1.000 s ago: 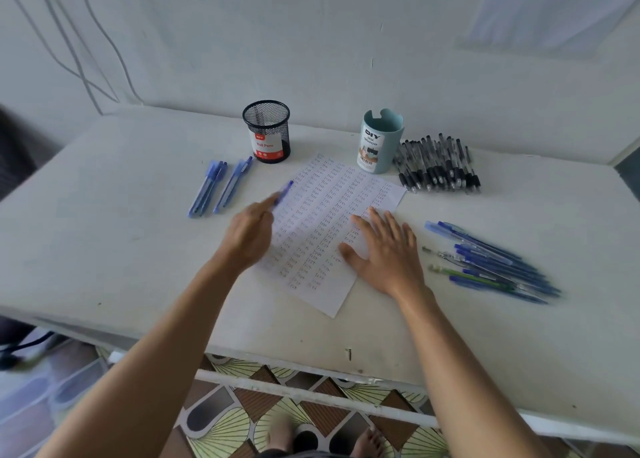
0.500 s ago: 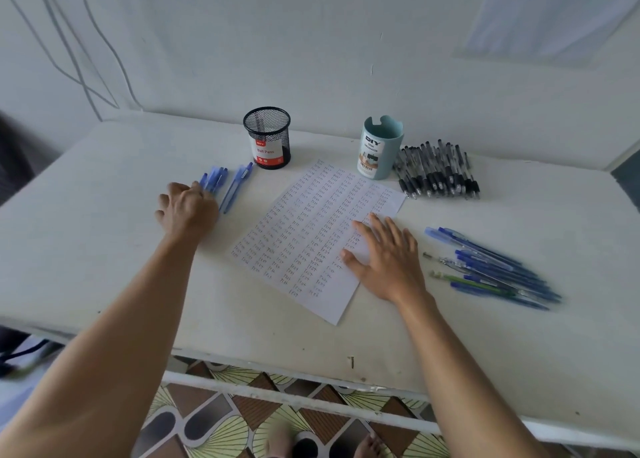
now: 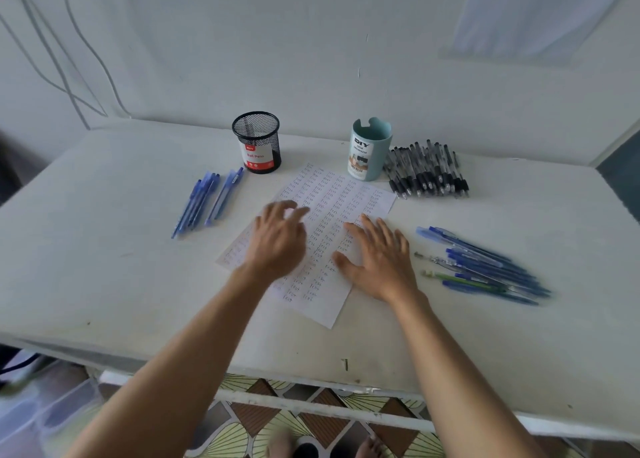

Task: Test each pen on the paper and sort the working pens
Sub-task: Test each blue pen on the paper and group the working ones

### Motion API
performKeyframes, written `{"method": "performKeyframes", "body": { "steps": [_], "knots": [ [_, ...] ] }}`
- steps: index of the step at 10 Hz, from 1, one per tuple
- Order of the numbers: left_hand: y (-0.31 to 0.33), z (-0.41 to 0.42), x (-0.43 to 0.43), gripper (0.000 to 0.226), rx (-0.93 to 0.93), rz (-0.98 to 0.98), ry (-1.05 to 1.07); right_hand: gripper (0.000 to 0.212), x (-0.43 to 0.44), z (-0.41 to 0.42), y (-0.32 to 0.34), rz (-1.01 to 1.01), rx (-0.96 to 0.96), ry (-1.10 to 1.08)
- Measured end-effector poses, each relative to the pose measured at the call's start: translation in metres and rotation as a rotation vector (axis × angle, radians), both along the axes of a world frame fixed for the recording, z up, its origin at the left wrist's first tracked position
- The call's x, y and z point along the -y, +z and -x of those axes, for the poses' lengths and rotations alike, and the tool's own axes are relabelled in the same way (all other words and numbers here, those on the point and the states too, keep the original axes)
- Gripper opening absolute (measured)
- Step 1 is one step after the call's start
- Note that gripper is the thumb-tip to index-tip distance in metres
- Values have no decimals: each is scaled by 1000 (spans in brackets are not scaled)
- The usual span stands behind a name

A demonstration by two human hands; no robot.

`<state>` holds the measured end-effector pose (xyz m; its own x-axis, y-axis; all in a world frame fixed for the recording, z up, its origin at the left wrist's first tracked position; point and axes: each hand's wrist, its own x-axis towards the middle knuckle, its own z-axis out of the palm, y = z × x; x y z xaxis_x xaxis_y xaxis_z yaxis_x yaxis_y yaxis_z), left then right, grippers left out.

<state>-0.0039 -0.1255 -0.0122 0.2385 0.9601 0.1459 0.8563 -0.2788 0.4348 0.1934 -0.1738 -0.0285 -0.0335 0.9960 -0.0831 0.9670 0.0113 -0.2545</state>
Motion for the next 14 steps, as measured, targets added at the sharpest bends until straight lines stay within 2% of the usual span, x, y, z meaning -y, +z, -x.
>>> {"method": "performKeyframes", "body": {
  "steps": [1,2,3,4,5,6,7,9,10,11,12,13,14],
  "knots": [
    [-9,-26,10,52,-118,114,-113,60,-2,-2,0,-10,-88,-32],
    [-13,-33,14,59,-248,140,-107,46,-6,-5,2,-108,-296,-89],
    [-13,-32,12,60,-242,110,-99,31,-6,-16,11,-217,-562,-137],
    [-14,-31,11,60,-235,104,-103,27,-3,-34,16,-322,-533,-219],
    [-15,-30,11,60,-223,90,-104,26,-5,-57,19,-428,-220,-416],
    [-16,-30,11,59,-220,64,-102,27,-4,-81,23,-259,-47,-599],
    [-17,-31,12,59,-214,68,-98,22,-2,-97,24,-157,18,-628],
    [-17,-31,12,59,-211,69,-93,22,-7,-106,33,-172,-27,-668],
    [-17,-31,12,59,-204,69,-88,14,-10,-107,34,-206,-74,-668],
    [-17,-30,12,59,-197,66,-89,10,-12,-102,30,-301,-44,-613],
    [-18,-30,12,59,-192,73,-92,2,-17,-98,30,-577,-170,-383],
    [-18,-30,12,59,-180,82,-90,6,-23,-82,49,-780,-380,-156],
    [-19,-30,12,58,-145,93,-87,13,-28,-53,72,-759,-617,-140]
  ]
}}
